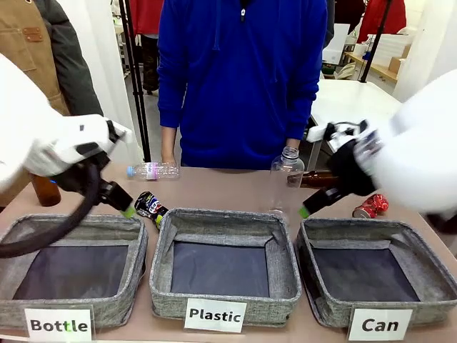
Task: Sort the can waste into the basket.
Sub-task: Pick up the can waste from the table and place it in the right Fabric basket.
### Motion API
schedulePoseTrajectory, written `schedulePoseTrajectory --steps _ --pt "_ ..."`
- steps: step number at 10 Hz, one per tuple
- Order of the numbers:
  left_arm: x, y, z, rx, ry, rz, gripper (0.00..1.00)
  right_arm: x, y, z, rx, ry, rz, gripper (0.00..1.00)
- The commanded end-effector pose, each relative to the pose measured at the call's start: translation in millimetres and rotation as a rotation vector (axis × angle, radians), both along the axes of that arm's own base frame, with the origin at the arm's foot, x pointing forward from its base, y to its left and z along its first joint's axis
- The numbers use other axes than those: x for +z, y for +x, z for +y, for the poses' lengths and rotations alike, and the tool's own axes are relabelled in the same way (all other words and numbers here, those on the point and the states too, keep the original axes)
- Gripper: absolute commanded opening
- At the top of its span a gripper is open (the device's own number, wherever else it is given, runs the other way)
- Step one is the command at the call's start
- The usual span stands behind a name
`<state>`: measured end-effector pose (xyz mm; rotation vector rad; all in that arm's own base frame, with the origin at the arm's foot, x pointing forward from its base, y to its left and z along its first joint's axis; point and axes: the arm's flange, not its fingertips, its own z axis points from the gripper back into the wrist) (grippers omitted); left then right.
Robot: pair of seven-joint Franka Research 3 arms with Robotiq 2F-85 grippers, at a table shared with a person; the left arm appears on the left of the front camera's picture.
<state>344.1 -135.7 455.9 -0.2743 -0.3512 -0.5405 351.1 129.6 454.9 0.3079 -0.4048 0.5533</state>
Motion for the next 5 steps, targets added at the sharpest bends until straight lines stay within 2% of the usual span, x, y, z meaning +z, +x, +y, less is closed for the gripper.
schedulePoseTrajectory --steps 1,2,3,4,5 --pt "33 -38 70 -0.123 -0.166 0.16 1.0 43 -25 -68 -0.076 0.267 0.165 1.0" --pt "49 -48 109 -0.162 -0.318 0.179 1.0 59 -34 -105 -0.126 0.413 0.199 1.0" --pt "63 -58 166 -0.196 -0.531 0.18 1.0 67 -48 -150 -0.117 0.593 0.202 1.0" --pt "61 -66 214 -0.205 -0.702 0.167 1.0 64 -60 -192 -0.113 0.707 0.195 1.0" --pt "53 -70 259 -0.162 -0.833 0.14 1.0 56 -71 -233 -0.174 0.802 0.19 1.0"
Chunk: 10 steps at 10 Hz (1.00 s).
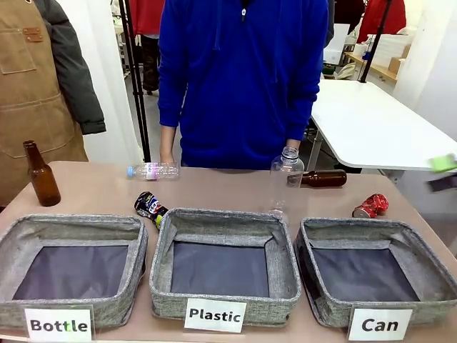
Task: Sort the can waste into the basket.
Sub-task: Pick up the can waste from the table and place it in the right Fabric basket.
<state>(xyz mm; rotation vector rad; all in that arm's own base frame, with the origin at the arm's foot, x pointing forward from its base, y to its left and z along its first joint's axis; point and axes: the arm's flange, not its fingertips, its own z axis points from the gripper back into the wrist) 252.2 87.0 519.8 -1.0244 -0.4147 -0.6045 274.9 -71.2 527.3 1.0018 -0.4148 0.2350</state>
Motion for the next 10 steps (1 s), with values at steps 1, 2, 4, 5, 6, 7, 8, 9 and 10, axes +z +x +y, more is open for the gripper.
schedulePoseTrajectory --steps 1,2,4,5,6,7,8,9,10 --pt "-24 20 69 0.107 -0.218 0.096 1.0 -26 -4 -66 -0.12 0.149 0.01 1.0" --pt "-40 17 98 0.177 -0.313 0.108 1.0 -39 -14 -102 -0.188 0.245 0.022 1.0" --pt "-73 15 111 0.278 -0.431 0.166 1.0 -65 -30 -150 -0.306 0.36 0.038 1.0" --pt "-86 15 109 0.338 -0.468 0.199 1.0 -75 -38 -165 -0.355 0.4 0.042 1.0" --pt "-96 22 99 0.398 -0.502 0.235 1.0 -83 -42 -169 -0.416 0.412 0.039 1.0" --pt "-105 27 90 0.489 -0.477 0.276 1.0 -85 -45 -168 -0.451 0.381 0.029 1.0" --pt "-101 17 120 0.366 -0.474 0.235 1.0 -84 -48 -172 -0.402 0.391 0.072 1.0" --pt "-101 17 120 0.366 -0.474 0.235 1.0 -84 -48 -172 -0.402 0.391 0.072 1.0" --pt "-101 17 120 0.366 -0.474 0.235 1.0 -84 -48 -172 -0.402 0.391 0.072 1.0"
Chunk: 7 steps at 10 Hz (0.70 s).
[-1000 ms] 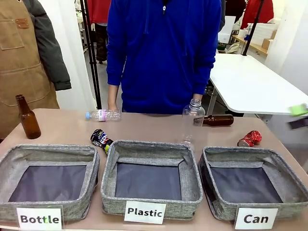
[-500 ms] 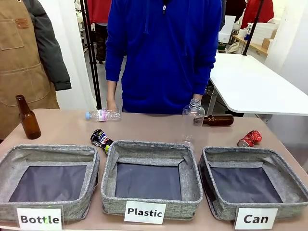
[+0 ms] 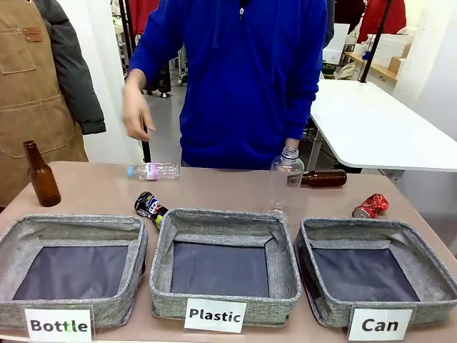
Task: Sort the can waste into the basket.
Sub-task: Pick up the can waste from the table and place it in the right Fabric basket.
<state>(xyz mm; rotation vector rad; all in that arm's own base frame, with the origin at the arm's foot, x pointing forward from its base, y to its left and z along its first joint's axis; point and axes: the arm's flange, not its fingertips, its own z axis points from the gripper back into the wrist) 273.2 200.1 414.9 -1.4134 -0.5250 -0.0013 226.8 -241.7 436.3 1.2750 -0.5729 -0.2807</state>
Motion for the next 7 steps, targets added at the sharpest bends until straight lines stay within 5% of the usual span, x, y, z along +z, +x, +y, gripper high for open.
schedulePoseTrajectory --steps 1,4,7 --pt "4 -4 7 -0.025 0.012 -0.035 1.0 7 0 -1 0.005 -0.005 -0.035 1.0" --pt "4 -4 7 -0.025 0.012 -0.035 1.0 17 15 19 0.025 -0.106 0.014 1.0" --pt "4 -4 7 -0.025 0.012 -0.035 1.0 67 77 91 -0.006 -0.656 0.247 1.0"
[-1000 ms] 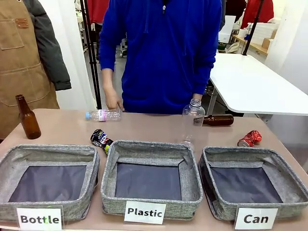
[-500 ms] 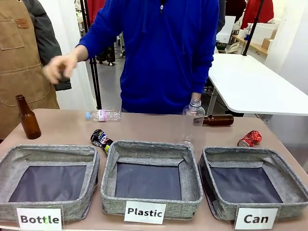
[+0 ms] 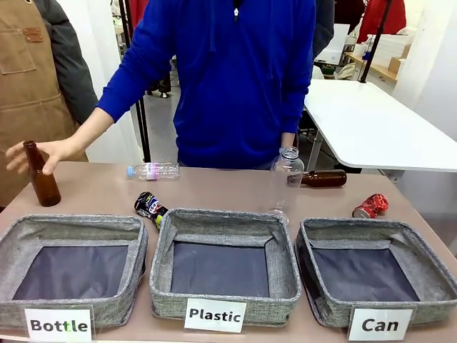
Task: Sort the can waste into the basket.
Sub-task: Pick up the can waste from the table and place it in the right Fabric basket.
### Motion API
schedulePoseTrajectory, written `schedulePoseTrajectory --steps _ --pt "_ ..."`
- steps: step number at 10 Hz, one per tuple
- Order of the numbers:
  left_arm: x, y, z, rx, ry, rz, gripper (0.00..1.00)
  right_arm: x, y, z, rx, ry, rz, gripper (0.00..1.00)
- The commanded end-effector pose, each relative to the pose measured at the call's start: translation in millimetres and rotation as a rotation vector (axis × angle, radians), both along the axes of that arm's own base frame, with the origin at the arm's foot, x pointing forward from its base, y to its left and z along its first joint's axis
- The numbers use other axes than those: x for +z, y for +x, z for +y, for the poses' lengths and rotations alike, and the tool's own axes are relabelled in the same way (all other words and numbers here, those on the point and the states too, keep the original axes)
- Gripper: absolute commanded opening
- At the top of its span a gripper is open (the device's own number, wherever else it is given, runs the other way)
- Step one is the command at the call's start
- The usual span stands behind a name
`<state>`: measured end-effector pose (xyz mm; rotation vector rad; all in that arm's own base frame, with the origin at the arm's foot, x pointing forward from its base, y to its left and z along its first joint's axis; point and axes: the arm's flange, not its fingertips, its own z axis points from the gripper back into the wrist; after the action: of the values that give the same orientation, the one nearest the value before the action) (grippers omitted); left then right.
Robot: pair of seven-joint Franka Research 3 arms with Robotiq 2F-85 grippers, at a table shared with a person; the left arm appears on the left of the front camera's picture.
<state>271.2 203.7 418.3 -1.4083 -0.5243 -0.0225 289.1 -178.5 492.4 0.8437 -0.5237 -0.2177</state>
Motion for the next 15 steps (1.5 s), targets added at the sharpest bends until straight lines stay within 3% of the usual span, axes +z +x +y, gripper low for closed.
schedulePoseTrajectory --steps 1,4,5,6,7,8,9,12,13,15 --pt "0 -2 3 -0.012 0.002 -0.023 1.0 15 37 45 -0.081 -0.395 0.235 1.0" --pt "0 -2 3 -0.012 0.002 -0.023 1.0 10 90 78 -0.157 -0.601 0.452 1.0" --pt "0 -2 3 -0.012 0.002 -0.023 1.0 15 94 79 -0.208 -0.581 0.428 1.0" --pt "0 -2 3 -0.012 0.002 -0.023 1.0 32 70 78 -0.24 -0.459 0.303 1.0" --pt "0 -2 3 -0.012 0.002 -0.023 1.0 0 89 86 -0.199 -0.617 0.345 1.0" --pt "0 -2 3 -0.012 0.002 -0.023 1.0 3 90 81 -0.224 -0.588 0.364 1.0" --pt "0 -2 3 -0.012 0.002 -0.023 1.0 4 89 91 -0.229 -0.672 0.395 1.0" --pt "0 -2 3 -0.012 0.002 -0.023 1.0 -1 145 106 -0.257 -0.575 0.532 1.0" --pt "0 -2 3 -0.012 0.002 -0.023 1.0 -9 174 111 -0.3 -0.548 0.576 1.0" --pt "0 -2 3 -0.012 0.002 -0.023 1.0 -26 219 120 -0.277 -0.551 0.646 1.0"
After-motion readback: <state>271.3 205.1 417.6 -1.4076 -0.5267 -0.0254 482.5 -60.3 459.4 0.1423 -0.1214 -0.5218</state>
